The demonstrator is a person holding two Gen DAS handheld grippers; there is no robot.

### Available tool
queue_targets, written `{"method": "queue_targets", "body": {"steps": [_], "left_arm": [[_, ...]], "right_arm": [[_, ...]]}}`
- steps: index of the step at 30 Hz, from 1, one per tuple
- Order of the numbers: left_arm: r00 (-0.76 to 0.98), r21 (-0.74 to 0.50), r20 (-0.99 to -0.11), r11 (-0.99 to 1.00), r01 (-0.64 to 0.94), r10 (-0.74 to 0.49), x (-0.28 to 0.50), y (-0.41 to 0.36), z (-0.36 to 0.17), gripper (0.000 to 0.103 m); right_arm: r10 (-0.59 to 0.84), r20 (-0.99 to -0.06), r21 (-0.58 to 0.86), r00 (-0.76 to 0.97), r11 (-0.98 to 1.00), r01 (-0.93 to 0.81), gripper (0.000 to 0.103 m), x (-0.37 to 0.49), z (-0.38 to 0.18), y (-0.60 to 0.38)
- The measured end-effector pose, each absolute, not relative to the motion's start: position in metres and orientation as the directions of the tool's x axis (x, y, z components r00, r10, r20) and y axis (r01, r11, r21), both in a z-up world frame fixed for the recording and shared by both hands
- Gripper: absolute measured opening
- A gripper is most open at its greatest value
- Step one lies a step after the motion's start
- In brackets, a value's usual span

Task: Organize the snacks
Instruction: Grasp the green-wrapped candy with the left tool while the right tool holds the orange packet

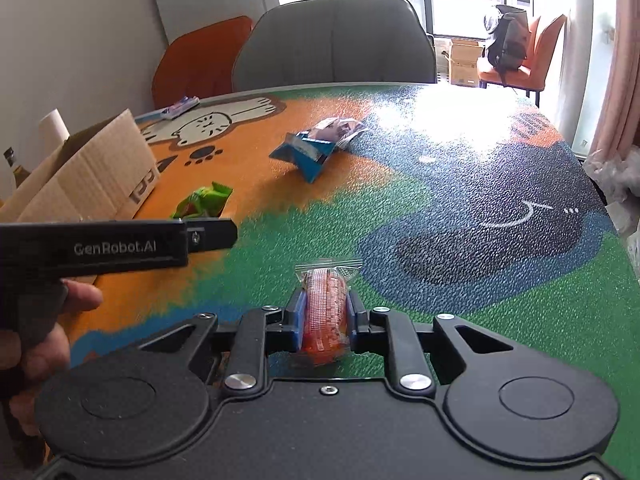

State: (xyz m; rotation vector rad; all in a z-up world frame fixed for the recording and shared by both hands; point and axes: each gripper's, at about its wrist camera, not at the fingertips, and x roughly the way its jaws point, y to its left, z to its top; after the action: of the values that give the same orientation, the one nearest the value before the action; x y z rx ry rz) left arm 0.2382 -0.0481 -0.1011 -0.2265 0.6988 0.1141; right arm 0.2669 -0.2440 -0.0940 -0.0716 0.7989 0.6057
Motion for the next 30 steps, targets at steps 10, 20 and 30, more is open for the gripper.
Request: {"method": "queue_targets", "body": {"steps": [10, 20, 30], "left_arm": [[0.774, -0.122, -0.627, 0.970, -0.208, 0.088, 0.262, -0.041, -0.094, 0.070], [0.725, -0.085, -0.675, 0.961, -0.263, 0.138, 0.282, -0.030, -0.119, 0.070], [0.705, -0.040, -0.689, 0.963, -0.267, 0.166, 0.278, -0.032, -0.124, 0.030]], "right_arm": [[0.506, -0.675, 0.201, 0.537, 0.826, -0.527, 0.019, 0.286, -0.095, -0.250], [0.519, -0.673, 0.224, 0.527, 0.822, -0.524, 0.019, 0.293, -0.100, -0.253], [0.514, -0.679, 0.214, 0.524, 0.822, -0.528, 0.019, 0.290, -0.098, -0.250]]}}
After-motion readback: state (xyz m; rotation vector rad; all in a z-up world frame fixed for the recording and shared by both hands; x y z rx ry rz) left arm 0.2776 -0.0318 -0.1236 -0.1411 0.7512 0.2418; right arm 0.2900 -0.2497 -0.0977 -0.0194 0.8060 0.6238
